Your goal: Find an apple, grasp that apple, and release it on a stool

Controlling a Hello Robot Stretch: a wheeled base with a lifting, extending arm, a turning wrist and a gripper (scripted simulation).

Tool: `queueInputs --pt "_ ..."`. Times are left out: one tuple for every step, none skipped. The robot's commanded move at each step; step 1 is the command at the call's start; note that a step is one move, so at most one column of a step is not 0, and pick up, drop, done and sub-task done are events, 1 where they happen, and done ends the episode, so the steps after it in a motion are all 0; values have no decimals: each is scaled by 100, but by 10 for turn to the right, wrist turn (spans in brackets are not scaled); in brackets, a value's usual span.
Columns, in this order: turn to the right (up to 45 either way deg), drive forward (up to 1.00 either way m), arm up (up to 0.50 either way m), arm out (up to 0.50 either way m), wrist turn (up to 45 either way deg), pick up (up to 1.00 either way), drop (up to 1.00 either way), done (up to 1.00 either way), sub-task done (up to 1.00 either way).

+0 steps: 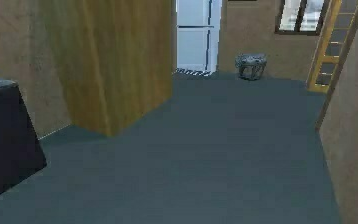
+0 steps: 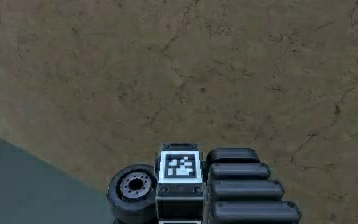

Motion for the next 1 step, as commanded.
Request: queueInputs --pt "450 0 0 0 0 0 0 0 0"
